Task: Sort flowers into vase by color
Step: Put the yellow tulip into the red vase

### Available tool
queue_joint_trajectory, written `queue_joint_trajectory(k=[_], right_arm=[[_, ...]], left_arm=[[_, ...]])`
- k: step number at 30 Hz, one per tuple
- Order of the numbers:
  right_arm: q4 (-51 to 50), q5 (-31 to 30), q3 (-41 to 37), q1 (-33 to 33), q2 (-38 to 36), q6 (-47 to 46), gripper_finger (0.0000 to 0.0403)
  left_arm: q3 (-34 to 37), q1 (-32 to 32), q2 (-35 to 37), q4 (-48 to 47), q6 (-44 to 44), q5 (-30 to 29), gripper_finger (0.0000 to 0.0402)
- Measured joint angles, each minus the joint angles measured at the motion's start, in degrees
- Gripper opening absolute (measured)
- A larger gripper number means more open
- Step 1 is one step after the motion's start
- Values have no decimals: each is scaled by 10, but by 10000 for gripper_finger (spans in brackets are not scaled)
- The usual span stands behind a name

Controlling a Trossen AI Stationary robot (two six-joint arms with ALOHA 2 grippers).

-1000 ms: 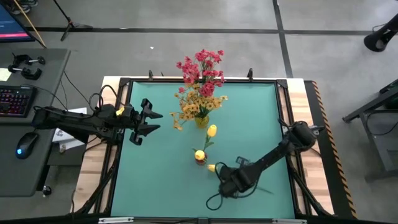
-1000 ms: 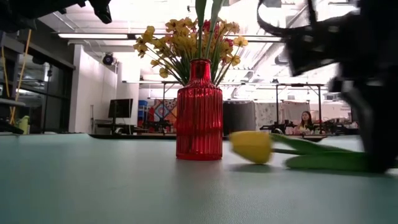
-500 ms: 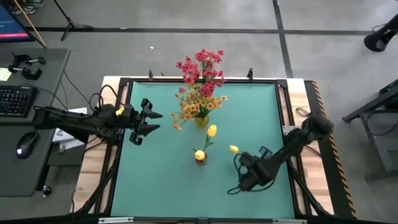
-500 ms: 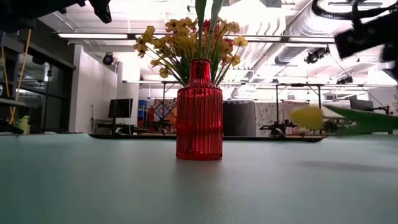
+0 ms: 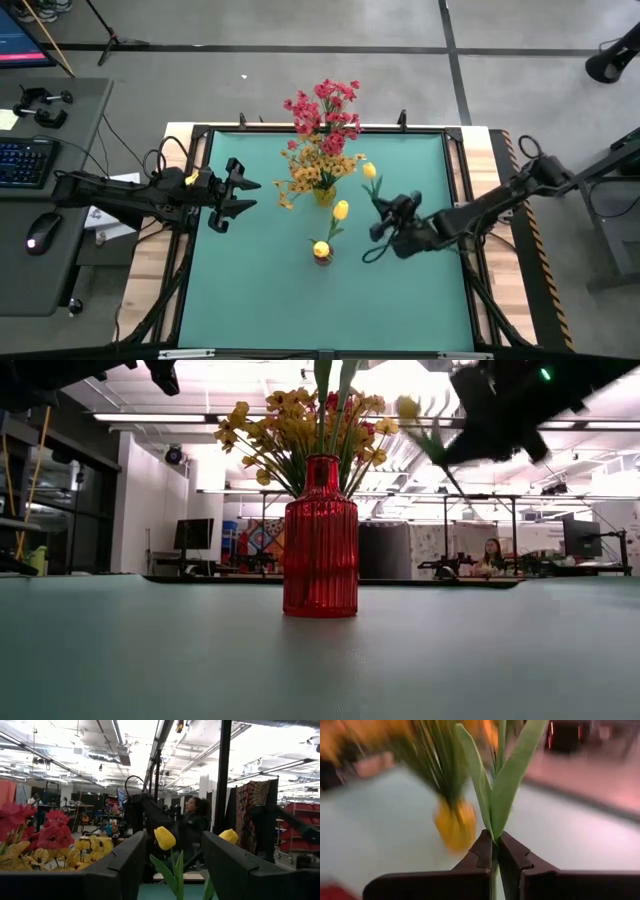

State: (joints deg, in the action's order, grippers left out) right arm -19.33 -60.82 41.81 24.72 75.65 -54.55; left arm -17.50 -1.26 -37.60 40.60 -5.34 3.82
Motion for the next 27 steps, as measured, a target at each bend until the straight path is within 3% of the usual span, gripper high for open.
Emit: queue_joint_trajectory(k=[4,7,11,19,27], right_arm=[[274,-35,-15,-14,-23,253,0],[498,30,-28,-22,-17,432,0],[710,119,-45,-33,13,583,0],[957,265,-52,-64,121,665,0],[1028,300,-52,-62,171,649,0]], left_arm=[[0,0,0,-1,0,0,184],[0,0,0,-1,0,0,184],[0,0,0,-4,0,0,184],[0,0,0,-4,0,-1,184],[0,0,0,-4,-4,-5,184]])
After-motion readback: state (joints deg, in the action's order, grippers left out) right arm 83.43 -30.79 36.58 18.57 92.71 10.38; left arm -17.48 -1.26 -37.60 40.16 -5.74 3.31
